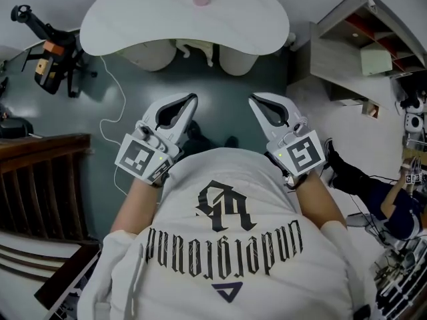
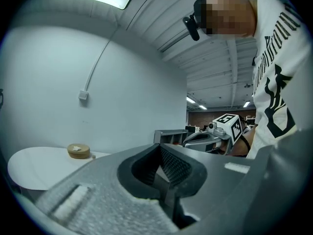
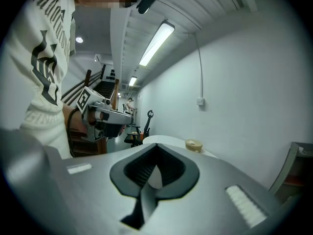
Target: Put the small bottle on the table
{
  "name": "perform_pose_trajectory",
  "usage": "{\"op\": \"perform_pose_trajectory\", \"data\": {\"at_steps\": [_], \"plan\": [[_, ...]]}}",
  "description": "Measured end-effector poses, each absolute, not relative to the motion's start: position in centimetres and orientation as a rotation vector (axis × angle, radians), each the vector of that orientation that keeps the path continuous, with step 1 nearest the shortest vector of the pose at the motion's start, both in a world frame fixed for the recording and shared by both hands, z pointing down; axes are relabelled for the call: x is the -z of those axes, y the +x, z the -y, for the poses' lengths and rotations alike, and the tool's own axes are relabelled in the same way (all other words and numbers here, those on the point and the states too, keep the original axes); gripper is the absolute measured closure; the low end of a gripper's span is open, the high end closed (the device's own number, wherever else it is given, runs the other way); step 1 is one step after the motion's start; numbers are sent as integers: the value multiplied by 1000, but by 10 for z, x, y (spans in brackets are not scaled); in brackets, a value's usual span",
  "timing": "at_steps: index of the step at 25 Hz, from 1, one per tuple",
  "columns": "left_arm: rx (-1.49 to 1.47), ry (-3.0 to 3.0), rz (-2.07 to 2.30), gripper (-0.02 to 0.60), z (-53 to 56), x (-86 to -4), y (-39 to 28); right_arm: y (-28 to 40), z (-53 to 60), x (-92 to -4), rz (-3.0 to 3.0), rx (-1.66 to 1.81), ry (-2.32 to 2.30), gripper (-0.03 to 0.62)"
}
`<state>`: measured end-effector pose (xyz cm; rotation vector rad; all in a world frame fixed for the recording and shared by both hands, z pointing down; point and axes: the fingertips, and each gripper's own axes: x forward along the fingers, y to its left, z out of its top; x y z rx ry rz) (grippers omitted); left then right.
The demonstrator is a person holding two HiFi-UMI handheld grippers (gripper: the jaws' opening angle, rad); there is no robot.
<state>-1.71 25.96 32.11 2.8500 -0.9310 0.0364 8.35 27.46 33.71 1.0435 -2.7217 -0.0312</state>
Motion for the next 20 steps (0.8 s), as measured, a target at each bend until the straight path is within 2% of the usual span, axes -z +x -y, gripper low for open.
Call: {"op": "perform_pose_trajectory", "data": {"at_steps": [8,20], "plan": [[-20,2857,947,575,-288,-317,13,116,-305,-332,2730,37,1053,591],[-10,2860,938,575,-311,-320,26,121,-325,-335,2740,48,1028,591]]}}
